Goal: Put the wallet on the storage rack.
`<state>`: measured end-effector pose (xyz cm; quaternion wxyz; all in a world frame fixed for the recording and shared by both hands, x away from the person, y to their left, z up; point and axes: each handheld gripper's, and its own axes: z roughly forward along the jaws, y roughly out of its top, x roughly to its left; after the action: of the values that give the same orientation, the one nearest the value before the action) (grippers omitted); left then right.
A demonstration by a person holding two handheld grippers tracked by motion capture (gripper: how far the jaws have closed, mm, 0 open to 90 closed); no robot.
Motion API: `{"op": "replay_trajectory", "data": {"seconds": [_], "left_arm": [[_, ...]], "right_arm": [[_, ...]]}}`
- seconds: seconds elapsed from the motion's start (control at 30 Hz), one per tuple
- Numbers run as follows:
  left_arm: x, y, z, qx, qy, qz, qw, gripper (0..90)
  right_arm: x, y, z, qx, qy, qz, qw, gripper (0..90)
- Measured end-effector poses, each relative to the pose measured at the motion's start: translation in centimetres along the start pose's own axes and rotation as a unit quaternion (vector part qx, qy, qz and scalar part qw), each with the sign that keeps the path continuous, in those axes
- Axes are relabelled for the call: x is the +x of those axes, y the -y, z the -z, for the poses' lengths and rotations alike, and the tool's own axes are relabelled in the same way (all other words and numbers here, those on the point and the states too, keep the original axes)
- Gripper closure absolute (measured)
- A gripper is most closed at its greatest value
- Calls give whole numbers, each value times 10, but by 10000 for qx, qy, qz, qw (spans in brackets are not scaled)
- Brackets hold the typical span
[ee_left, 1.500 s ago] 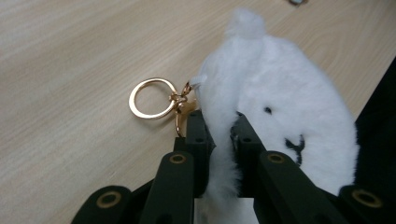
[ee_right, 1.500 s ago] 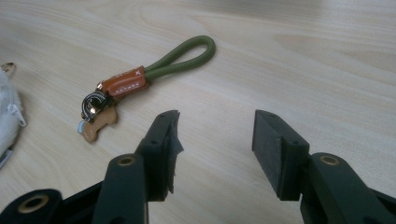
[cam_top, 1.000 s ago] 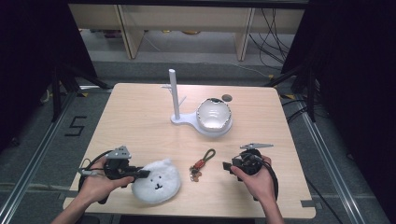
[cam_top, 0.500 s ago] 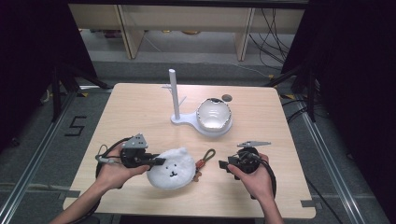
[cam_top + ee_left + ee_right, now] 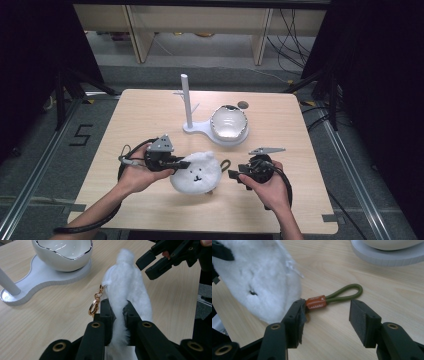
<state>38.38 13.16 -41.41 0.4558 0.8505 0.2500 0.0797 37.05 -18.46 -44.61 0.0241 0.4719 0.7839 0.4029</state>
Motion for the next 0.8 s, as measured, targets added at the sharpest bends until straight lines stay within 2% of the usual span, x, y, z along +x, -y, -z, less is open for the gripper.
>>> {"op": "replay_trajectory", "data": {"seconds": [0.03, 0.07, 0.1, 0.13, 0.23, 0.27, 0.3, 0.33, 0.43, 0.6, 0.67, 0.8], "left_arm": [[0, -1, -2, 14, -20, -20, 10000, 812], [0, -1, -2, 14, -20, -20, 10000, 811], [-1, -3, -5, 25, 3, -58, 10000, 811], [-1, -5, -7, 32, 17, -86, 10000, 811], [-1, -7, -12, 20, 66, -113, 9999, 811], [-2, -8, -13, 38, 53, -146, 9999, 811], [-2, -9, -15, 23, 101, -159, 9998, 811], [-3, -10, -16, 47, 81, -173, 9998, 811], [-5, -12, -20, 71, 137, -232, 9996, 811], [-8, -14, -24, 67, 196, -282, 9994, 810], [-10, -16, -26, 45, 249, -308, 9992, 810], [-11, -17, -28, 29, 262, -347, 9991, 810]], "right_arm": [[2, 0, -1, -19, -46, -71, 10000, 470], [1, -2, -2, -32, -37, 93, 9999, 467], [2, -2, -2, -44, 11, 129, 9999, 463], [2, -3, -3, -67, -83, 178, 9998, 460], [6, -6, -3, -72, -147, 253, 9995, 444], [9, -7, -3, -32, -208, 166, 9996, 438], [10, -8, -3, -52, -200, 226, 9995, 432], [11, -9, -4, -77, -296, 256, 9992, 428], [12, -13, -6, -80, -274, 421, 9987, 419], [15, -16, -9, -37, -294, 437, 9986, 413], [14, -18, -13, -20, -318, 545, 9980, 410], [14, -18, -15, 27, -333, 509, 9981, 438]]}}
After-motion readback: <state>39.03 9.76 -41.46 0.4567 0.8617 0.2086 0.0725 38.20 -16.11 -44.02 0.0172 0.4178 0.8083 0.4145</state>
